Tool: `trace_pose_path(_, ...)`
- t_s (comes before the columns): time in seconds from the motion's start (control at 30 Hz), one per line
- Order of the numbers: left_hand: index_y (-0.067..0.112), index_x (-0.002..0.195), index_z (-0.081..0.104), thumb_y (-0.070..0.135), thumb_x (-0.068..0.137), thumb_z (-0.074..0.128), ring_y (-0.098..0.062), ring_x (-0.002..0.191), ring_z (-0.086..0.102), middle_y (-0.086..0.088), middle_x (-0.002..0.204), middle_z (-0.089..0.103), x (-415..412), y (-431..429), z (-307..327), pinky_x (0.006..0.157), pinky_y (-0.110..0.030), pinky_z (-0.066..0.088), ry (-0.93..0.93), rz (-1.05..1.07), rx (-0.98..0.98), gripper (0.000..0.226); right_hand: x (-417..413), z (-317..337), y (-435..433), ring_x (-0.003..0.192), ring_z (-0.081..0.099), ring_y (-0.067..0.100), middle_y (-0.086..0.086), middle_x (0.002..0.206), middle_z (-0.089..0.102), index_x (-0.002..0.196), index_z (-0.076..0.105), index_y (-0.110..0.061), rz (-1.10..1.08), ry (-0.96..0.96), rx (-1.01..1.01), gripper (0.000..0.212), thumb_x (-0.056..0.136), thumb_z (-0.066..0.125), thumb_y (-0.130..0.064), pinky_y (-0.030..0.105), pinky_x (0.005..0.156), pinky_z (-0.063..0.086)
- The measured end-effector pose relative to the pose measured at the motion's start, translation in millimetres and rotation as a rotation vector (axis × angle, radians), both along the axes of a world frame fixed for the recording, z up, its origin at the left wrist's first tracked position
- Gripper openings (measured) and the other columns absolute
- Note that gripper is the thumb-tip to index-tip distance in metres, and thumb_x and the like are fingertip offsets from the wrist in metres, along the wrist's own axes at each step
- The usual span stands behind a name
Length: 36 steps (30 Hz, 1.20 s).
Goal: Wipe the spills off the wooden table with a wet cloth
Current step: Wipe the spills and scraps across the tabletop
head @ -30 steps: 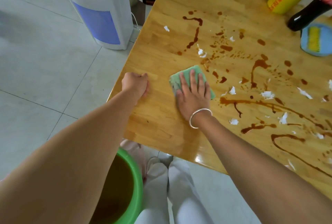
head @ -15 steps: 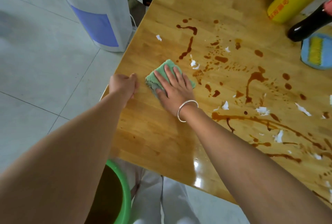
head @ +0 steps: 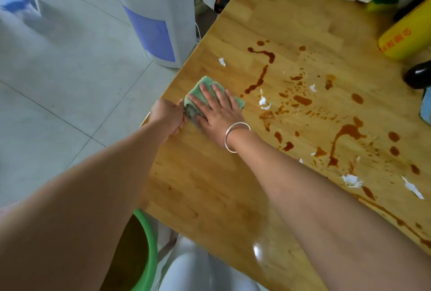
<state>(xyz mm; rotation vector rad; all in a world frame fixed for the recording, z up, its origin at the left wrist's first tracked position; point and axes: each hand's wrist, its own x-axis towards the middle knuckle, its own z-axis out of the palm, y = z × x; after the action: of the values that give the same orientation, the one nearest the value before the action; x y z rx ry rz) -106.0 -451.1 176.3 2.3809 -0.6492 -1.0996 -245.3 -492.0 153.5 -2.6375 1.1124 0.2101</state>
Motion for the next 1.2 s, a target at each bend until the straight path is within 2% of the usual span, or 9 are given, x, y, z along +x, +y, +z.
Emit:
trace_pose_path(0.07, 0.011, 0.054, 0.053, 0.029, 0.098, 0.043, -0.014, 0.027, 0.041, 0.002, 0.034, 0.048, 0.9, -13.5, 4.6, 0.042, -0.019, 0.038, -0.013, 0.0, -0.041, 0.049, 5.0, 0.1, -10.6, 0.148, -0.012, 0.02, -0.006, 0.161, -0.009, 0.151, 0.002, -0.04, 0.005, 0.004, -0.018, 0.054, 0.1, 0.021, -0.046, 0.039, 0.118, -0.009)
trace_pose_path(0.17, 0.01, 0.051, 0.052, 0.021, 0.094, 0.043, -0.012, 0.02, 0.037, 0.003, 0.027, 0.043, 0.9, -36.4, 8.0, 0.035, -0.017, 0.036, 0.018, 0.026, -0.11, 0.045, 11.8, -0.5, -24.1, 0.147, -0.013, 0.02, -0.005, 0.161, -0.012, 0.152, 0.005, -0.034, -0.043, 0.026, -0.049, 0.054, 0.1, 0.019, -0.045, 0.04, 0.118, -0.008)
trace_pose_path(0.3, 0.011, 0.05, 0.05, 0.029, 0.099, 0.041, -0.01, 0.018, 0.035, 0.005, 0.027, 0.042, 2.6, -59.5, 1.0, 0.032, -0.015, 0.03, 0.061, 0.052, -0.134, 0.053, 20.2, -4.7, -40.1, 0.148, -0.011, 0.019, -0.007, 0.161, -0.009, 0.151, 0.007, -0.038, -0.147, -0.007, -0.043, 0.055, 0.099, 0.02, -0.048, 0.04, 0.118, -0.007)
trace_pose_path(0.4, 0.011, 0.051, 0.052, 0.033, 0.101, 0.038, -0.008, 0.018, 0.034, 0.005, 0.026, 0.042, 7.0, -68.7, -4.0, 0.039, -0.019, 0.031, 0.078, 0.052, -0.132, 0.057, 22.8, -5.3, -61.4, 0.148, -0.009, 0.019, -0.007, 0.161, -0.006, 0.15, 0.005, -0.041, -0.181, -0.032, -0.044, 0.055, 0.099, 0.022, -0.049, 0.04, 0.118, -0.006)
trace_pose_path(0.6, 0.01, 0.054, 0.058, 0.034, 0.1, 0.042, -0.011, 0.024, 0.036, 0.005, 0.028, 0.042, 8.4, -70.4, -6.5, 0.041, -0.02, 0.033, 0.083, 0.029, -0.11, 0.054, 16.4, -2.5, -93.3, 0.147, -0.015, 0.019, -0.006, 0.16, -0.016, 0.151, -0.004, -0.039, -0.288, 0.042, -0.024, 0.057, 0.099, 0.019, -0.047, 0.04, 0.119, -0.009)
trace_pose_path(0.7, 0.01, 0.054, 0.058, 0.035, 0.099, 0.045, -0.016, 0.034, 0.038, 0.005, 0.033, 0.044, 9.3, -70.9, -5.0, 0.043, -0.02, 0.035, 0.086, 0.033, -0.102, 0.053, 4.3, 0.6, -102.8, 0.146, -0.02, 0.02, -0.004, 0.158, -0.022, 0.15, -0.011, -0.037, -0.418, 0.074, 0.027, 0.057, 0.099, 0.014, -0.047, 0.041, 0.118, -0.011)
trace_pose_path(1.0, 0.011, 0.053, 0.057, 0.035, 0.1, 0.044, -0.017, 0.038, 0.04, -0.002, 0.046, 0.049, 5.7, -72.3, -5.3, 0.049, -0.022, 0.038, 0.108, 0.072, -0.095, 0.054, -19.6, 4.1, -93.4, 0.145, -0.022, 0.025, 0.0, 0.157, -0.027, 0.149, -0.018, -0.032, -0.826, 0.13, 0.086, 0.057, 0.101, 0.01, -0.042, 0.045, 0.118, -0.012)
trace_pose_path(1.07, 0.011, 0.055, 0.058, 0.035, 0.1, 0.044, -0.017, 0.039, 0.043, -0.002, 0.047, 0.052, 2.3, -73.7, -6.8, 0.056, -0.024, 0.043, 0.131, 0.135, -0.113, 0.053, -8.7, 2.2, -83.6, 0.144, -0.023, 0.027, 0.001, 0.156, -0.028, 0.149, -0.019, -0.03, -0.776, 0.124, 0.062, 0.057, 0.101, 0.01, -0.04, 0.046, 0.117, -0.013)
trace_pose_path(1.2, 0.011, 0.053, 0.06, 0.035, 0.099, 0.043, -0.02, 0.039, 0.047, -0.001, 0.041, 0.053, -8.9, -97.3, -2.4, 0.057, -0.025, 0.047, 0.121, 0.135, -0.175, 0.055, 0.1, -0.1, -87.0, 0.146, -0.02, 0.026, -0.004, 0.159, -0.02, 0.151, -0.009, -0.033, -0.399, 0.039, 0.002, 0.056, 0.101, 0.016, -0.042, 0.046, 0.117, -0.011)
